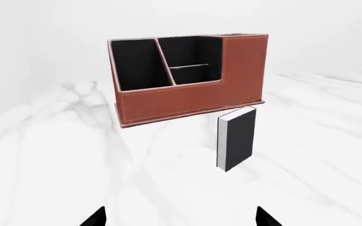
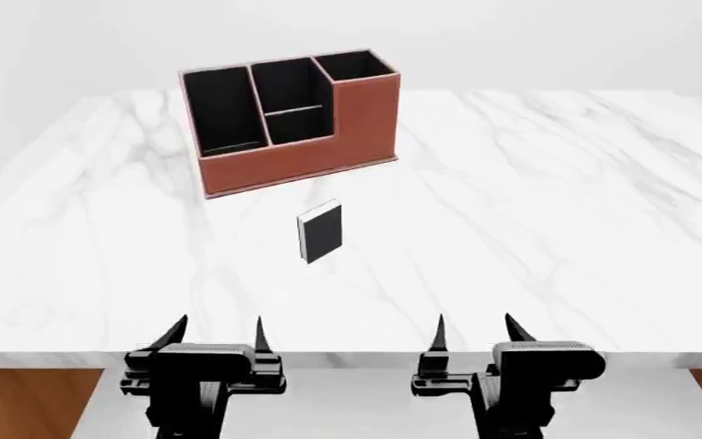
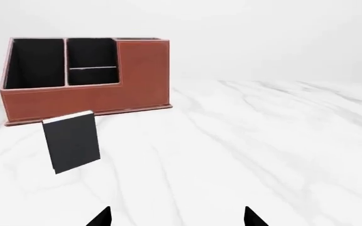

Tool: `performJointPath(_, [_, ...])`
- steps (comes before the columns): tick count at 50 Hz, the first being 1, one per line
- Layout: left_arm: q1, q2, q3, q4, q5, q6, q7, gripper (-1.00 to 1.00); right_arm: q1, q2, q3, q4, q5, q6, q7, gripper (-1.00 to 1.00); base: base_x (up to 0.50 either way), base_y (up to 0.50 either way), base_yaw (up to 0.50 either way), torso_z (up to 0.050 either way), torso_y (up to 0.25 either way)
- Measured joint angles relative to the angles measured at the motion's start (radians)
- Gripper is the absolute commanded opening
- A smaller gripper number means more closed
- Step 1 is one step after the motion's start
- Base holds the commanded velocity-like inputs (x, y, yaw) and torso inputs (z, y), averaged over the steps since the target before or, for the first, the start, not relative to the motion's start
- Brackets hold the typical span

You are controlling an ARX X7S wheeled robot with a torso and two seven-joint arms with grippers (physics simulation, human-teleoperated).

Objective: Pick up the book and place it in the left compartment of the caddy.

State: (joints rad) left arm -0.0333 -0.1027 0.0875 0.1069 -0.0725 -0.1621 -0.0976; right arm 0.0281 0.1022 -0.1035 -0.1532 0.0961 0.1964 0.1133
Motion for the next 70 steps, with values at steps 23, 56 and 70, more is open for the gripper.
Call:
performJointPath(23, [-0.169, -0.061, -0.003, 0.341, -0.026, -0.427, -0.028, 1.0, 0.209, 0.079, 0.032, -0.374, 0.139, 0.515, 0.001, 1.0, 0.21, 0.0, 0.0, 0.0, 0.0])
performJointPath(56, [-0.181, -0.084, -0.002, 0.355, -0.044, -0.448, -0.052, 1.0, 0.237, 0.1, 0.02, -0.391, 0.162, 0.556, 0.017, 1.0, 0.5, 0.07, 0.0, 0.0, 0.001])
performJointPath(70, [-0.178, -0.09, -0.001, 0.348, -0.052, -0.441, -0.06, 1.0, 0.24, 0.104, 0.011, -0.38, 0.167, 0.553, 0.022, 1.0, 0.5, 0.08, 0.0, 0.0, 0.001])
